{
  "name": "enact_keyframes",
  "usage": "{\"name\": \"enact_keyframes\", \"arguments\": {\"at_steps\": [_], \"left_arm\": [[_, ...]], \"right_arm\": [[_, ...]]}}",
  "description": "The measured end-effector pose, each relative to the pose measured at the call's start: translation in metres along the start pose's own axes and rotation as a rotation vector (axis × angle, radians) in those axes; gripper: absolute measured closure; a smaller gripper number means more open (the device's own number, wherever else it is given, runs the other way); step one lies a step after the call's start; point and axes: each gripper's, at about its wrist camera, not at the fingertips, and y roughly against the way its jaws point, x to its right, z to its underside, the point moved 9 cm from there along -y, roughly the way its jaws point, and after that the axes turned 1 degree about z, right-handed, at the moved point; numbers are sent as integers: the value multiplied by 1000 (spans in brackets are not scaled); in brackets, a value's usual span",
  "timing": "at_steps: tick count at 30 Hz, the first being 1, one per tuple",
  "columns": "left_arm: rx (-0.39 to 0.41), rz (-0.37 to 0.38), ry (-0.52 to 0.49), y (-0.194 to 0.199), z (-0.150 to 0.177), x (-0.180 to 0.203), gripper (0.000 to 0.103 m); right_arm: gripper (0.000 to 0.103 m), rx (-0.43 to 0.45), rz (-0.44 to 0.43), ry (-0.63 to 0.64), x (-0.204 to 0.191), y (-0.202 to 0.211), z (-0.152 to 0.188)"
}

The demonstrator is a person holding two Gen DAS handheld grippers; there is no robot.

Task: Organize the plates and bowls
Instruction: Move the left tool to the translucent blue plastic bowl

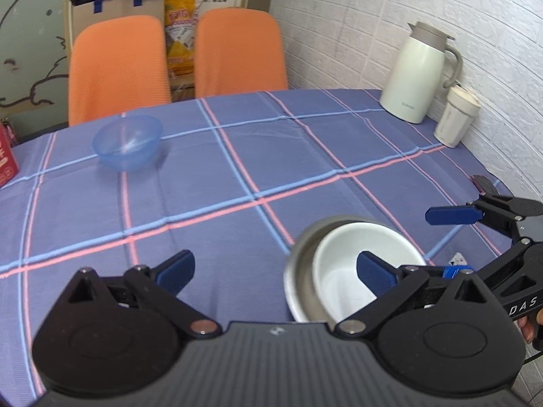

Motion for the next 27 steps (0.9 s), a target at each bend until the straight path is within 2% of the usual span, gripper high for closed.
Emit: {"name": "enact_keyframes", "arguments": {"at_steps": [6,13,19,22,27], "left_arm": [[7,-38,40,2,-4,-44,3],[-16,-94,95,-11,-10,-104,3],[-23,-133,170,-26,-20,-157,3],[-6,-168,182,-37,-38,-179,3],[58,-122,239,-67,-89,-205,3]], "right_arm": [[18,-21,2,111,-27,-31,-32],[18,-62,-12,251,-63,-88,-67],[18,-92,-36,282,-73,-135,-88],[18,-116,-38,273,-69,-161,-98],[18,-149,-16,250,-57,-203,-110]]}}
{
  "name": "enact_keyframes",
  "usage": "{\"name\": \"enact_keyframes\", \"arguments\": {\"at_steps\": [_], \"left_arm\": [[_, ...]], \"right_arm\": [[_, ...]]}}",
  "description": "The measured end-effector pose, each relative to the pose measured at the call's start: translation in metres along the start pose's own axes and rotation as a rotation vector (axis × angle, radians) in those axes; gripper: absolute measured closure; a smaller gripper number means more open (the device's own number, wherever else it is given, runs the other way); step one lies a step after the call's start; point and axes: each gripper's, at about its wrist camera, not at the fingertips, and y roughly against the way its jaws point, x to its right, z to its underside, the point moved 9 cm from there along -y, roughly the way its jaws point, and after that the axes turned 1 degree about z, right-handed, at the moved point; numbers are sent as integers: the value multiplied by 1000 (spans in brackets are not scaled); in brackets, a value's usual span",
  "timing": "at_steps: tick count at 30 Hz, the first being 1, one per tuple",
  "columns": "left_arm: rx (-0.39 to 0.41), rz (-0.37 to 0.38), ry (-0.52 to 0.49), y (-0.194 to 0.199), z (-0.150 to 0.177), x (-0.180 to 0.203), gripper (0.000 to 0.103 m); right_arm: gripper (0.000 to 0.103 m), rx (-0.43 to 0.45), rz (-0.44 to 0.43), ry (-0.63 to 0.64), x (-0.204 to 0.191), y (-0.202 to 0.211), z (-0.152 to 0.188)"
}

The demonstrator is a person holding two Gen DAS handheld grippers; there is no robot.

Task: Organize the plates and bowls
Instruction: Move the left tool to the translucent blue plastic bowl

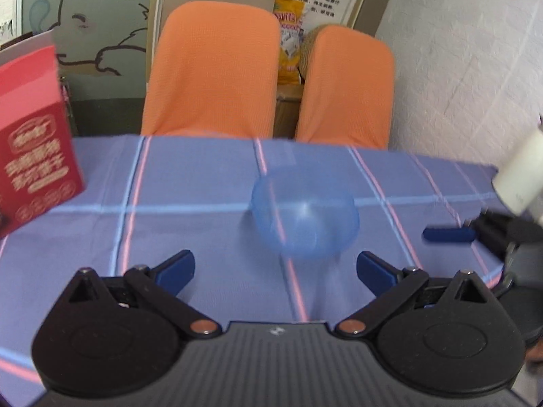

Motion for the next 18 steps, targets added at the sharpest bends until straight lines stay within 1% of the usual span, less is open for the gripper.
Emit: {"name": "enact_keyframes", "arguments": {"at_steps": [2,4,8,9,12,13,14,17,18], "left_arm": [[4,-11,25,-22,-16,-4,3],[-10,-17,44,-46,-24,-9,2],[-59,-36,62,-79,-24,-15,3],[-64,-43,54,-83,-22,-15,3],[-54,-65,17,-87,-18,-14,3],[-54,-68,7,-87,-17,-13,3],[-53,-70,2,-87,-17,-12,3],[-46,-77,-10,-87,-15,-14,3],[-44,-81,-11,-87,-15,-14,3]], "right_arm": [[18,-10,-13,-29,5,-14,-4],[18,-10,-16,-41,7,-26,-7],[18,-15,-7,-9,4,-42,-10],[18,-22,-5,6,1,-45,-8],[17,-7,-41,6,-3,-46,-8],[15,-8,-57,-6,-3,-46,-7],[15,5,-65,-3,-4,-45,-7],[14,83,-83,12,-3,-41,-1],[14,92,-89,15,-3,-41,0]]}}
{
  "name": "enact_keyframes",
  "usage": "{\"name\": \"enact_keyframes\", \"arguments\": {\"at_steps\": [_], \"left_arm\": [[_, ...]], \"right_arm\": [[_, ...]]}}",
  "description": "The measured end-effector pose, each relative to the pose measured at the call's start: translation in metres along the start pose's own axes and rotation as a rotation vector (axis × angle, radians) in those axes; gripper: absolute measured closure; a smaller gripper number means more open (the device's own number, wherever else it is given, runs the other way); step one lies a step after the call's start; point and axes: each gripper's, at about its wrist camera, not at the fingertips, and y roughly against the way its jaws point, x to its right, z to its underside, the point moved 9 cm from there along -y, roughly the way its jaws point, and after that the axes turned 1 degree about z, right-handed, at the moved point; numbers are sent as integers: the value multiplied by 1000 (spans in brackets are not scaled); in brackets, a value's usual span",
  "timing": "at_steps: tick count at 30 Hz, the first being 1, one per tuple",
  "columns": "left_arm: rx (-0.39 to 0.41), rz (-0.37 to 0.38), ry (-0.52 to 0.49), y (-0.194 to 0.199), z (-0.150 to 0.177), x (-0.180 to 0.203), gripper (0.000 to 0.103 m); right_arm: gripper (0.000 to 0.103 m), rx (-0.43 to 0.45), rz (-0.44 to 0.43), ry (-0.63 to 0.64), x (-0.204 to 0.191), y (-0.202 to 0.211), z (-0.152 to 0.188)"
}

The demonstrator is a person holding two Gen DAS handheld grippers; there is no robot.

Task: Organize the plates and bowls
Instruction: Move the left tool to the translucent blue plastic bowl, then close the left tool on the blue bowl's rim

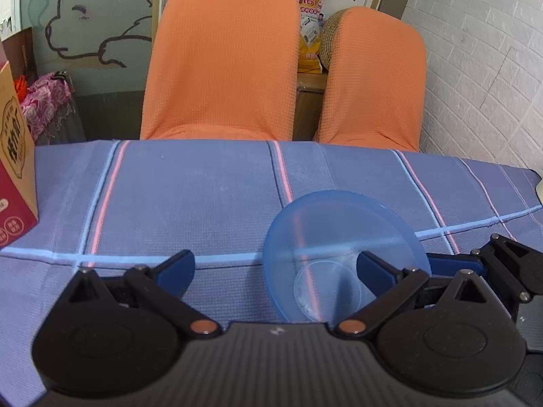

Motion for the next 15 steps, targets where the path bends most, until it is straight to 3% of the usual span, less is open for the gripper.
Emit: {"name": "enact_keyframes", "arguments": {"at_steps": [4,11,14,15], "left_arm": [[4,-4,3,-1,-2,-4,3],[9,-25,-38,-2,1,-1,3],[23,-73,-98,-1,3,3,21],[31,-70,-119,0,2,6,33]], "right_arm": [[14,-25,-10,11,-3,-2,-7],[19,16,-63,63,-17,-5,-12],[26,24,-52,60,-16,-3,-13],[37,28,-54,63,-17,-1,-14]]}}
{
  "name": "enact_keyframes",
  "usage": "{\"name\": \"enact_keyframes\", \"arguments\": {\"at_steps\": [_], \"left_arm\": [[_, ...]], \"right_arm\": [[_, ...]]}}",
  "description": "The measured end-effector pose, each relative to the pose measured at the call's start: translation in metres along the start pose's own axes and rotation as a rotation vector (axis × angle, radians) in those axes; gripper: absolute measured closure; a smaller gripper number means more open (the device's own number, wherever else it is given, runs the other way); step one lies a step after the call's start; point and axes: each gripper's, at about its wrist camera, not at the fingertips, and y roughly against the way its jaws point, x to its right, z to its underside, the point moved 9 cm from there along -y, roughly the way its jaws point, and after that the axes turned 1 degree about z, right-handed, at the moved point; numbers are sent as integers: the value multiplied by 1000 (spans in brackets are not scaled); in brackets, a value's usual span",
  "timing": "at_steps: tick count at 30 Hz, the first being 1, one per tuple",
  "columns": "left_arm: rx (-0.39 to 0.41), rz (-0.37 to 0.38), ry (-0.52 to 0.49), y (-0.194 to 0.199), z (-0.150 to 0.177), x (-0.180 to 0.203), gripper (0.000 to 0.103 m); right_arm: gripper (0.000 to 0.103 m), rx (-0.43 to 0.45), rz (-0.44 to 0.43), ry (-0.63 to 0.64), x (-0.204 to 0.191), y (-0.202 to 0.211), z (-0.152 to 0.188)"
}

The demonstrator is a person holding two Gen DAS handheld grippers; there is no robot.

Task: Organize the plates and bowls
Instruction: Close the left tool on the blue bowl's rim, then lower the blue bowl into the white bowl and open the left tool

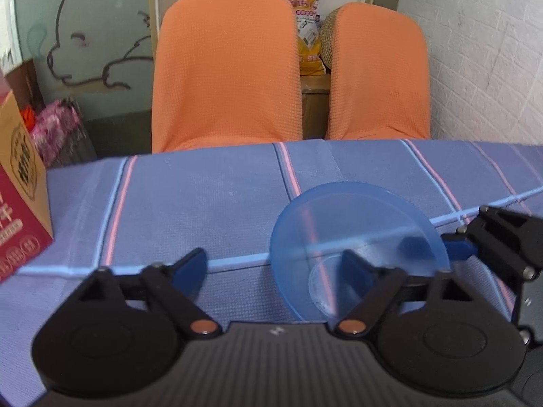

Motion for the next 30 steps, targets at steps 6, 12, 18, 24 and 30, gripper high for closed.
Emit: {"name": "enact_keyframes", "arguments": {"at_steps": [6,12,18,24,30], "left_arm": [[0,70,-1,19,-4,19,68],[32,118,-16,70,-7,49,69],[45,207,-68,131,16,116,68],[39,291,-142,170,68,193,62],[-11,325,-180,182,116,239,62]], "right_arm": [[37,34,2,28,-8,19,-8],[37,64,27,19,-15,76,-8],[37,48,79,7,-29,156,24],[37,-1,143,-29,-39,214,82],[37,-15,154,-97,-42,232,128]]}}
